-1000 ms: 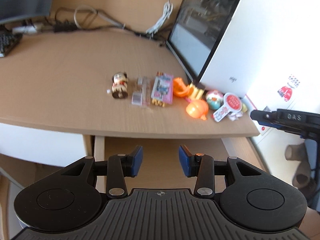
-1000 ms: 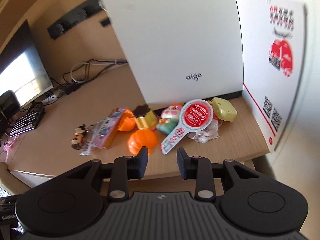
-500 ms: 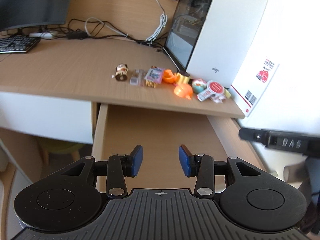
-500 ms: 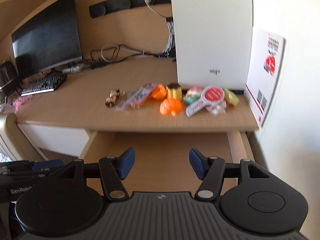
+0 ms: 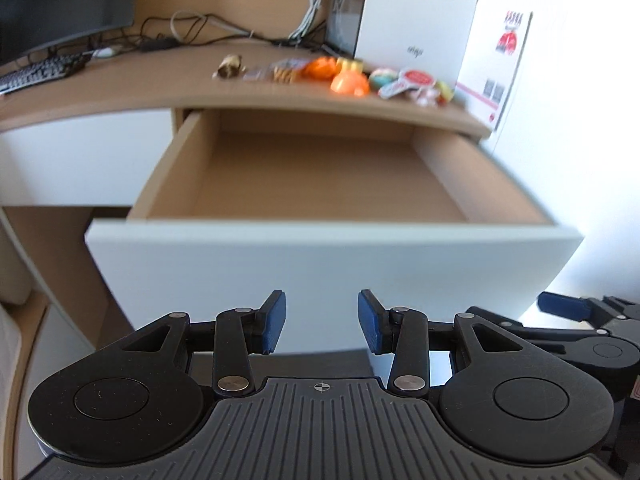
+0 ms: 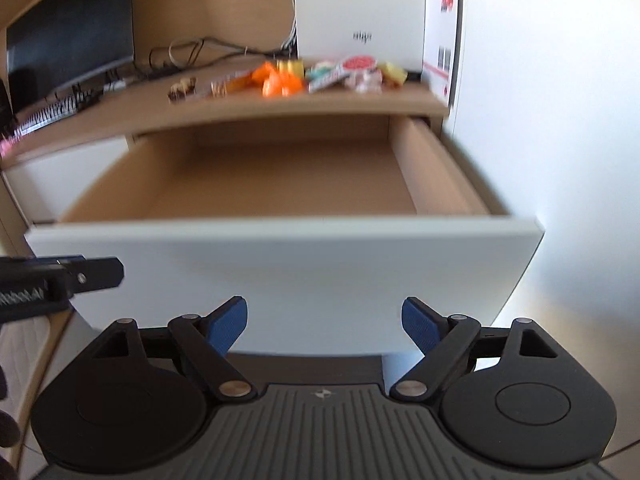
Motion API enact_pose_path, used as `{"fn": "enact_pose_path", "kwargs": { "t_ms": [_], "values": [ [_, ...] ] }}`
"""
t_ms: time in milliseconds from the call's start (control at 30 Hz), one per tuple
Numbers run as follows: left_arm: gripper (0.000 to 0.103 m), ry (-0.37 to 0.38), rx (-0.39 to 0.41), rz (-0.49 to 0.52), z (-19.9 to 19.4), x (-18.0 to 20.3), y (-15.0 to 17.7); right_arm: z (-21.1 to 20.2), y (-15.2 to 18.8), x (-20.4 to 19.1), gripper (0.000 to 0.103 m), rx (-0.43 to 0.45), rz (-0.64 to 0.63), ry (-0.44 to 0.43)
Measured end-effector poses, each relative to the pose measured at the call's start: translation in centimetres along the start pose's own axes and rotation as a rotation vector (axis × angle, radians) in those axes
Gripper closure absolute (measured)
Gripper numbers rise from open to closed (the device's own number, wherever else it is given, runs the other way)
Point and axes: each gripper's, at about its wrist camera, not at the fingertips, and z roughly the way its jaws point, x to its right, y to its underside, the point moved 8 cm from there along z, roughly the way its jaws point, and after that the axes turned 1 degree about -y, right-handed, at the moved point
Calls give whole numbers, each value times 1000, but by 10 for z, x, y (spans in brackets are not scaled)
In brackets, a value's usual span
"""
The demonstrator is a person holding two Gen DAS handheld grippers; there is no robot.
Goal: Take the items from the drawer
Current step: 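Push the drawer front closed with both grippers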
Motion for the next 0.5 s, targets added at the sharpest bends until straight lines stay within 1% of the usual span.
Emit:
{"fn": "enact_pose_path", "kwargs": {
  "t_ms": [100,200,267,400,433,467,500],
  "values": [
    [60,-20,-4,-17,10,-7,14,12,9,6,18,-5,-8,35],
    [60,-38,14,-23,15,-11,20,21,9,9,18,14,0,41],
    [60,-54,39,-16,15,-15,20,25,6,8,18,38,6,46],
    [60,-96,113,-3,17,-24,13,32,-2,7,18,89,8,70],
    [60,-103,130,-3,19,-26,9,35,-5,7,17,92,8,71],
    [59,-110,139,-8,21,-28,6,38,-6,6,11,85,6,58],
    [57,-108,133,-28,24,-31,5,41,-6,5,8,86,6,52]
  ]
}}
